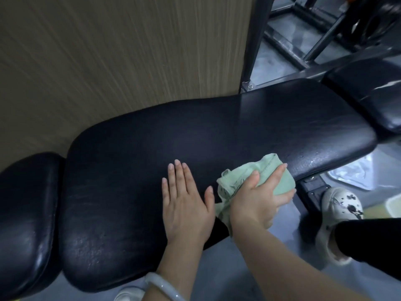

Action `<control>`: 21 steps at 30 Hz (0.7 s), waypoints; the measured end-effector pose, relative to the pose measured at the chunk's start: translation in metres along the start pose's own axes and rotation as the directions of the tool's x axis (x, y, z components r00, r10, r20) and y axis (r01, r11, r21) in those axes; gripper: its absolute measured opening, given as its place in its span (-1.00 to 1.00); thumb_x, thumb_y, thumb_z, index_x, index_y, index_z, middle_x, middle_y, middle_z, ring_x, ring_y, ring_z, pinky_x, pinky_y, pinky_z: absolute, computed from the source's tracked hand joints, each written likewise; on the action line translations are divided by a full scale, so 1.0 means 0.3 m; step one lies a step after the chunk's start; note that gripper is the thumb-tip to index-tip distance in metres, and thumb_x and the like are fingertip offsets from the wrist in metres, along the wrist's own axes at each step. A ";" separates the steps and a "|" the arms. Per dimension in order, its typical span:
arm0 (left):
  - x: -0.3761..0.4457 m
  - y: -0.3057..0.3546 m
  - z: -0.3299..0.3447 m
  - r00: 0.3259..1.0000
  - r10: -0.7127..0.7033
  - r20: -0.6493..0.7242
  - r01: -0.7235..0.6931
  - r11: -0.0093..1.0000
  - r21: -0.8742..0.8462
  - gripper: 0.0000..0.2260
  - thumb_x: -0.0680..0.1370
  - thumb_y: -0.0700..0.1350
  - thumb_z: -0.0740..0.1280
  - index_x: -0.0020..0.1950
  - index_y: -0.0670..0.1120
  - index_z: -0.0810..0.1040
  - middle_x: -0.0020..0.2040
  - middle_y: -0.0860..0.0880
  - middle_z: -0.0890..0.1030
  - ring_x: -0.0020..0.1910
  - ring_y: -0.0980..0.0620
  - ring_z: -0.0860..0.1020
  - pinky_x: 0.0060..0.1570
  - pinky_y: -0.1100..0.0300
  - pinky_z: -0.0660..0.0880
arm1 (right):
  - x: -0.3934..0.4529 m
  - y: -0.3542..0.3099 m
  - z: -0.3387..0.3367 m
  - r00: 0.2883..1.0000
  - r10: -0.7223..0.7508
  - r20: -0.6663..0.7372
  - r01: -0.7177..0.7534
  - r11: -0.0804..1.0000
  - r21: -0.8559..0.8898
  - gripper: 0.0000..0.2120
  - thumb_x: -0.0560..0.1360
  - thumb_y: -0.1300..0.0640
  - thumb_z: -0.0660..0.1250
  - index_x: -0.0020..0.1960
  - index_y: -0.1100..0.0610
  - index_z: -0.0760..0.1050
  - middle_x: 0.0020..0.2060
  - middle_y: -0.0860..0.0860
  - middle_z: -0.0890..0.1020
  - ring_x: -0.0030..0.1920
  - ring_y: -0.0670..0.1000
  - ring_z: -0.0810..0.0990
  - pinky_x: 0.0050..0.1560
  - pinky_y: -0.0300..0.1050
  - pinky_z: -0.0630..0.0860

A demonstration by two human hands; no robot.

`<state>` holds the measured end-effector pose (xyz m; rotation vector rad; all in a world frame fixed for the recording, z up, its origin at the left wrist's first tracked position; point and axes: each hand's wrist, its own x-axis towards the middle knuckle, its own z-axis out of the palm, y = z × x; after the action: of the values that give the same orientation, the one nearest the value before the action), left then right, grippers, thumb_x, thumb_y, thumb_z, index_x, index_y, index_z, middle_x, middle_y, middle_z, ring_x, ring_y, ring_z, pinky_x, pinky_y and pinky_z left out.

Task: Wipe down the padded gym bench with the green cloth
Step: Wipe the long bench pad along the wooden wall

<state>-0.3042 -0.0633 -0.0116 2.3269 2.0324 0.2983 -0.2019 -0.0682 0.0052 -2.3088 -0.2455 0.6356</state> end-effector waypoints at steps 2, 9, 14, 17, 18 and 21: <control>0.016 0.043 -0.001 1.000 0.021 0.011 -0.021 1.000 -0.005 -0.37 0.53 0.10 0.04 0.45 -0.31 0.25 0.47 -0.23 0.27 0.47 -0.13 0.21 0.38 -0.02 0.03 | 0.010 -0.004 -0.003 1.000 -0.001 0.000 0.001 1.000 -0.007 -0.46 0.59 -0.21 -0.03 0.48 -0.35 -0.20 0.54 0.08 -0.16 0.24 0.26 0.43 0.11 0.13 0.36; 0.063 0.169 0.034 0.995 0.096 -0.007 -0.097 0.995 -0.033 -0.42 0.53 0.04 0.04 0.43 -0.30 0.32 0.46 -0.20 0.32 0.45 -0.11 0.27 0.38 0.02 0.05 | 0.103 -0.029 -0.029 1.000 0.006 -0.011 -0.006 1.000 0.020 -0.45 0.58 -0.23 -0.05 0.49 -0.34 -0.22 0.54 0.10 -0.17 0.21 0.26 0.46 0.09 0.12 0.38; 0.054 0.162 0.047 0.994 0.108 -0.014 -0.108 0.994 -0.007 -0.44 0.57 0.04 0.01 0.46 -0.27 0.28 0.48 -0.16 0.28 0.48 -0.08 0.22 0.40 0.06 -0.01 | 0.115 -0.034 -0.035 1.000 0.017 0.007 -0.017 1.000 0.018 -0.44 0.58 -0.24 -0.05 0.49 -0.33 -0.24 0.54 0.11 -0.17 0.23 0.24 0.45 0.10 0.13 0.38; 0.052 0.160 0.041 0.993 0.118 -0.015 -0.118 0.993 -0.010 -0.45 0.58 0.03 0.01 0.46 -0.27 0.28 0.48 -0.16 0.28 0.47 -0.07 0.22 0.42 0.08 -0.03 | 0.117 -0.034 -0.037 0.999 0.031 0.025 -0.032 0.999 0.028 -0.43 0.58 -0.23 -0.03 0.49 -0.33 -0.24 0.54 0.11 -0.17 0.23 0.24 0.44 0.12 0.13 0.37; 0.051 0.159 0.039 0.993 0.119 -0.013 -0.119 0.993 -0.014 -0.45 0.58 0.04 0.00 0.46 -0.27 0.28 0.48 -0.16 0.27 0.47 -0.07 0.22 0.42 0.08 -0.04 | 0.120 -0.036 -0.037 0.999 0.034 0.028 -0.035 0.999 0.030 -0.43 0.58 -0.23 -0.03 0.49 -0.33 -0.24 0.54 0.11 -0.18 0.23 0.24 0.44 0.12 0.12 0.37; 0.044 0.156 0.035 0.993 0.119 -0.007 -0.120 0.992 -0.036 -0.43 0.59 0.09 -0.03 0.48 -0.25 0.23 0.50 -0.13 0.23 0.50 -0.05 0.15 0.44 0.10 -0.07 | 0.158 -0.043 -0.049 0.999 0.038 0.008 -0.039 0.998 0.050 -0.43 0.59 -0.22 -0.02 0.49 -0.32 -0.24 0.54 0.11 -0.19 0.21 0.25 0.46 0.11 0.12 0.37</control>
<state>-0.2550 -0.0560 -0.0132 2.4331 1.8770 0.3426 -0.1537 -0.0512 0.0055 -2.2686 -0.1866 0.6618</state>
